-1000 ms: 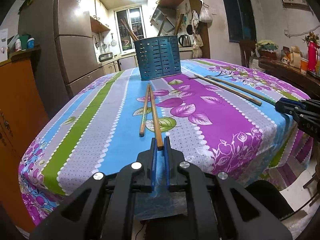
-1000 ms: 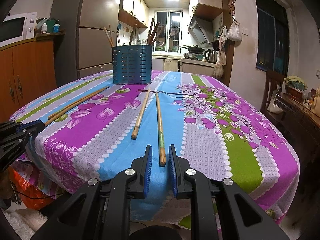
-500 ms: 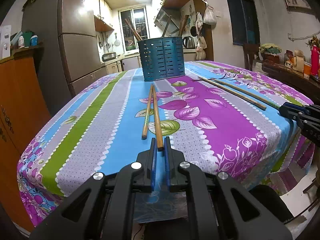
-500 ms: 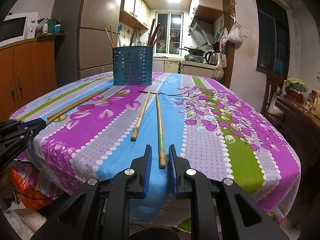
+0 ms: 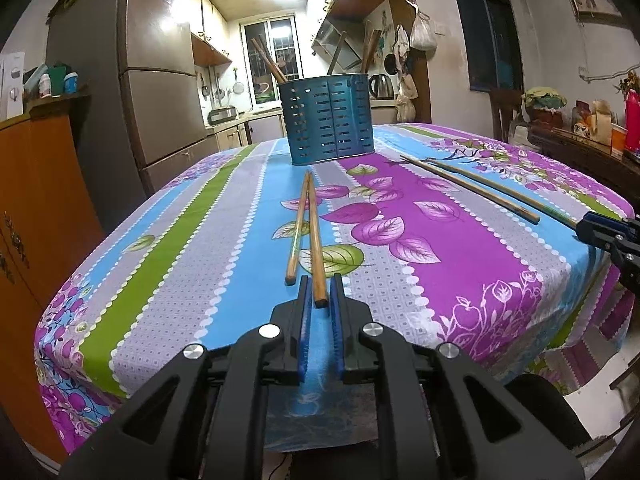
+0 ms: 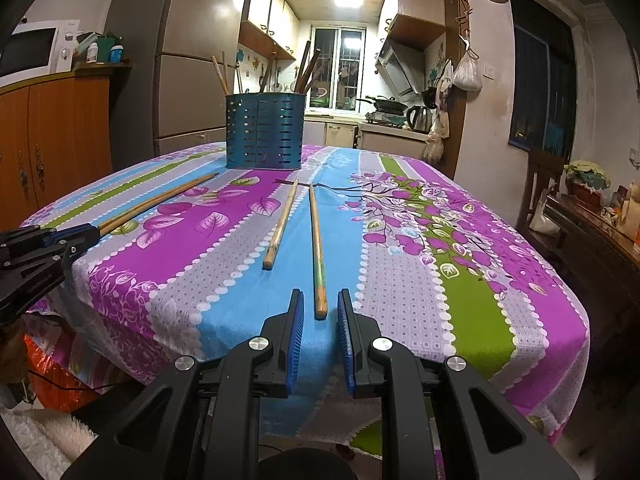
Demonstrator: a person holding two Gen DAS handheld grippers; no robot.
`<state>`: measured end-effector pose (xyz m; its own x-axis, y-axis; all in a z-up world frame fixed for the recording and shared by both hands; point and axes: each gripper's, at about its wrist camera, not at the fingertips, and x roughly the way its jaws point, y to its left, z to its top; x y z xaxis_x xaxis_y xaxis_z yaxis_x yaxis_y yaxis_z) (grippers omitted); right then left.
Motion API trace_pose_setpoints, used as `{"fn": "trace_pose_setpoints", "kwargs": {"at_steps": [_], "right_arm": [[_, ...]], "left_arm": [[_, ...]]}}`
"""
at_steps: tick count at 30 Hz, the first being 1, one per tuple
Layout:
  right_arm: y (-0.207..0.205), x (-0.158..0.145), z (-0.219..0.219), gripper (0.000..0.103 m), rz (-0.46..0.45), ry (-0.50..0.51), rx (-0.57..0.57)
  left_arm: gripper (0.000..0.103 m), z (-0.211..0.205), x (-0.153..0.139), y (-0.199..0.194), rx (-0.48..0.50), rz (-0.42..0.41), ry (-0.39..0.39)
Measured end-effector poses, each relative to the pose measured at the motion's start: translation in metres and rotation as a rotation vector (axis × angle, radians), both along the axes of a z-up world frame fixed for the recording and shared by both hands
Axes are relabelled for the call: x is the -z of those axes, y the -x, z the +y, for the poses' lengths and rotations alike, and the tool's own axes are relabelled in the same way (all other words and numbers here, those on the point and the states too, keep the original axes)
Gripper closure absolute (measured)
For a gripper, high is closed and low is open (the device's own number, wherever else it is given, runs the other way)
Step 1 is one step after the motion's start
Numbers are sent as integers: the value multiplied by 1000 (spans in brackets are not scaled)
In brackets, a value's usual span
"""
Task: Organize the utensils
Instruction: 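Close the right tool on another chopstick while the left tool holds its own, then lift and carry the chopsticks toward the blue holder with both tools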
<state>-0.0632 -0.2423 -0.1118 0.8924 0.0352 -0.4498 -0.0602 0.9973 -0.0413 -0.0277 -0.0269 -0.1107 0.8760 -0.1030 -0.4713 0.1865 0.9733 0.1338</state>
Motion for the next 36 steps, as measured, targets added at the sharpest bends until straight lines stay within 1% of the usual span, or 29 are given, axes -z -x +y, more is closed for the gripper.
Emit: {"fn": "trace_pose_setpoints", "kwargs": {"at_steps": [6,17,21,25,26,28,29,36], "right_arm": [[3,1,0,84,-6,0,-2],[0,1,0,84,-1,3,-10],[-5,-1,-3,84,21,-13,-18],[-5,-1,-6,85,30,-55,-3],[-6,-1,-5,85,30,-57,1],[-6,-1,-2,94,30,-62,1],[-5,-1,1,95,30,-60,4],[-4,-1,-1,96,28,-103,32]], "left_arm": [[92,0,1,0,-6,-5,0],[94,-2,1,0,-1,-2,3],[95,-2,1,0,1,-4,2],[96,-2,2,2,5,-10,-2],[97,-2,2,2,9,-11,0],[97,-3,3,3,12,-16,-4],[97,-2,3,3,12,-18,1],[98,2,2,6,18,-18,31]]}}
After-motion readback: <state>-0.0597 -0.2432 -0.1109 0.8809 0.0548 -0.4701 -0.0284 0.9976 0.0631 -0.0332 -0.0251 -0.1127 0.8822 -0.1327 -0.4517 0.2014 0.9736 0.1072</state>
